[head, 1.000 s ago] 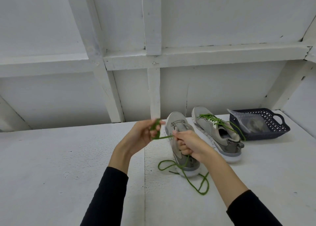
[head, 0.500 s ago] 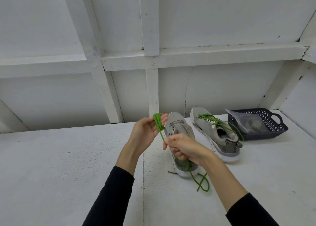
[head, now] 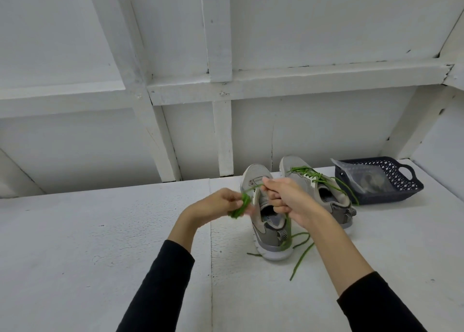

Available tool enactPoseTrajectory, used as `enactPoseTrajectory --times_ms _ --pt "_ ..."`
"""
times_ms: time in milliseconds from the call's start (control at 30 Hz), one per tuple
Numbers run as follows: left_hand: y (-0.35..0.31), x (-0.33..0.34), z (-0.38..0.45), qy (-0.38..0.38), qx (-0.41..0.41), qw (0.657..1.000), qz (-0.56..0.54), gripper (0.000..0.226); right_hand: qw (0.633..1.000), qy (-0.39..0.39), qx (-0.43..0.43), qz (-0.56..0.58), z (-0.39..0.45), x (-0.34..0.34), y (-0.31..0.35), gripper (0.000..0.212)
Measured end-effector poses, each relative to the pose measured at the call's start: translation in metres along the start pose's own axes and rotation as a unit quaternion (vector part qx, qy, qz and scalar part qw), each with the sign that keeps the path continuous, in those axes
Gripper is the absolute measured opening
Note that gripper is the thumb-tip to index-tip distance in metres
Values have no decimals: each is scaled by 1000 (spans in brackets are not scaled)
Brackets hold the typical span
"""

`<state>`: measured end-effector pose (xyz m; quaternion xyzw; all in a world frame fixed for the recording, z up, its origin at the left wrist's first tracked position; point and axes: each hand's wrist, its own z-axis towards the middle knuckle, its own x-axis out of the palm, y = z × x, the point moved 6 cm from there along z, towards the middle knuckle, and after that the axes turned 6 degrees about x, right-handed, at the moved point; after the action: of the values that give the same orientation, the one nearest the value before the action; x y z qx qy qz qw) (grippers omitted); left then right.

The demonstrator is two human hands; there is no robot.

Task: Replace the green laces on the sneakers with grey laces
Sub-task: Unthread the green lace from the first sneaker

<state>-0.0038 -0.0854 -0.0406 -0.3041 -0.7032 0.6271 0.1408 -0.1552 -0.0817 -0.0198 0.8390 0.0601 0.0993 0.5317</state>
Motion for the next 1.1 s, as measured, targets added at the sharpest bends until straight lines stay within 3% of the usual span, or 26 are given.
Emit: enactPoseTrajectory --times_ms 100,233,300,400,500,567,633,700,767,867,933,1033,1100 --pt "-9 -9 8 -143 66 978 -137 35 996 56 -22 -70 -9 19 1 29" --pt "-18 -13 8 -172 124 855 -473 33 985 82 23 -148 -7 26 -17 30" --pt "-18 -17 8 -188 139 832 -503 33 982 84 55 -162 -4 24 -28 30" --pt "-15 -19 10 -202 140 860 -448 32 981 74 81 -160 0 20 -35 30" --pt "-19 -12 5 -102 109 900 -410 34 992 19 84 -87 4 7 -31 32" --pt "-22 -2 -1 -13 56 955 -292 35 997 -15 74 -20 6 -5 -24 32" --pt "-15 6 -3 50 -6 994 -101 33 998 -29 59 8 6 -10 -16 31" --pt "-9 4 3 21 -33 999 1 31 999 -20 40 1 2 -7 -8 29" --pt "-10 -4 10 -84 -6 996 -16 31 999 4 16 -30 -4 5 -2 28" --pt "-10 -15 16 -225 44 958 -174 32 996 39 -5 -76 -7 23 -3 28" --pt "-8 -18 17 -262 85 911 -308 33 991 67 9 -113 -8 30 -11 29" --pt "-10 -23 12 -240 136 797 -537 35 979 110 62 -161 -8 32 -31 31" --pt "-16 -22 6 -187 135 755 -614 39 974 109 95 -175 -8 27 -39 33"
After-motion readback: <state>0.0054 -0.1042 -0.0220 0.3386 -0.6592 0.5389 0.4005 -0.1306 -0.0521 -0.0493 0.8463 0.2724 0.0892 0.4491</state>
